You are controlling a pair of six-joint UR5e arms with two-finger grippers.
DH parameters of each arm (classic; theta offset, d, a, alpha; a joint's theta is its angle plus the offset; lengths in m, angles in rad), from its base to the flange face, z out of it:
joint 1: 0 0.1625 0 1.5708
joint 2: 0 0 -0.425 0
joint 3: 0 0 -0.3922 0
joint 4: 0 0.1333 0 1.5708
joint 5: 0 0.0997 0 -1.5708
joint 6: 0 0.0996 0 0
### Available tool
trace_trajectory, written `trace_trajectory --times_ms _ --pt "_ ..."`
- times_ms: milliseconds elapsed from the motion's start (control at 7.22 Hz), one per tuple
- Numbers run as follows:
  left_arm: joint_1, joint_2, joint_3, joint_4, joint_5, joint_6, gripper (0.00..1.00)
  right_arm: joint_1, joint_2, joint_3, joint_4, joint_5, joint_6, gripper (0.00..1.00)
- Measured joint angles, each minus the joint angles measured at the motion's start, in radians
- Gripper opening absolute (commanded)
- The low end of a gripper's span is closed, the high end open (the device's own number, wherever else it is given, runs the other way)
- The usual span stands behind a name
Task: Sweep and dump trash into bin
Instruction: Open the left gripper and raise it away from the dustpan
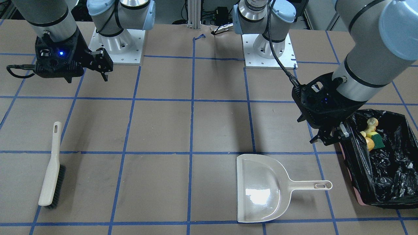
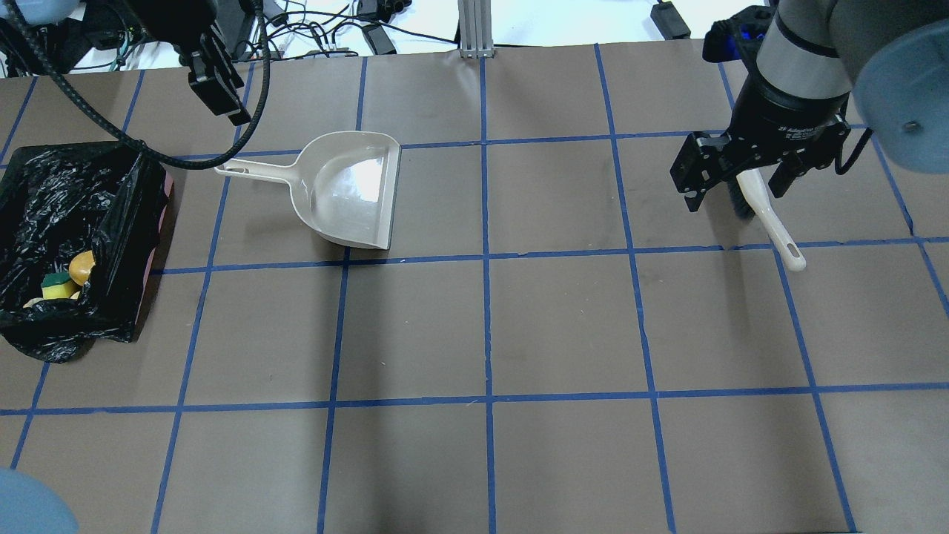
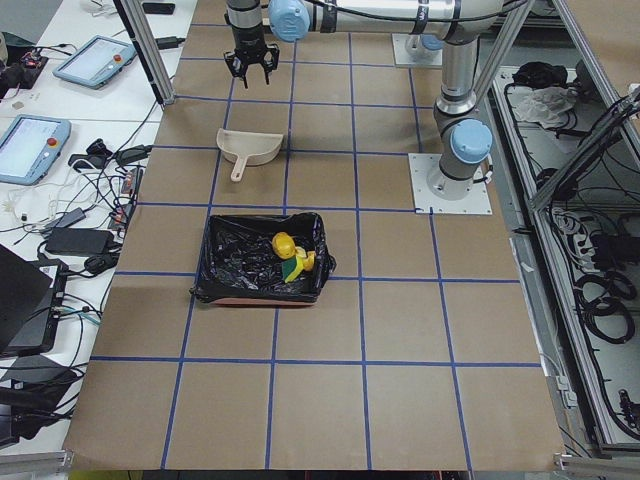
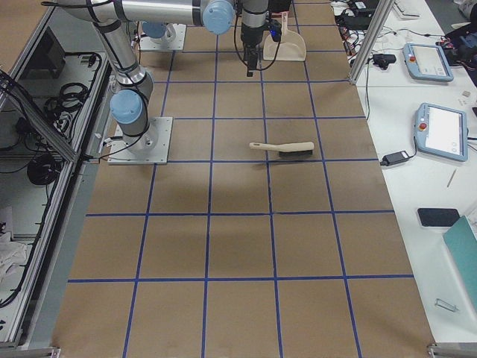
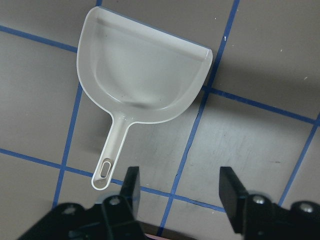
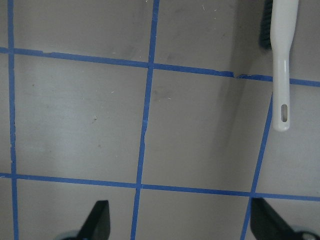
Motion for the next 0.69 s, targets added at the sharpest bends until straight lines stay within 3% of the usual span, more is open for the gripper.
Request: trace_trajectory --times_ms 692 --pt "-0.003 0.039 -0.057 0.011 0.006 -0.025 0.69 0.002 0.006 0.011 -0.001 0.004 -0.001 1.00"
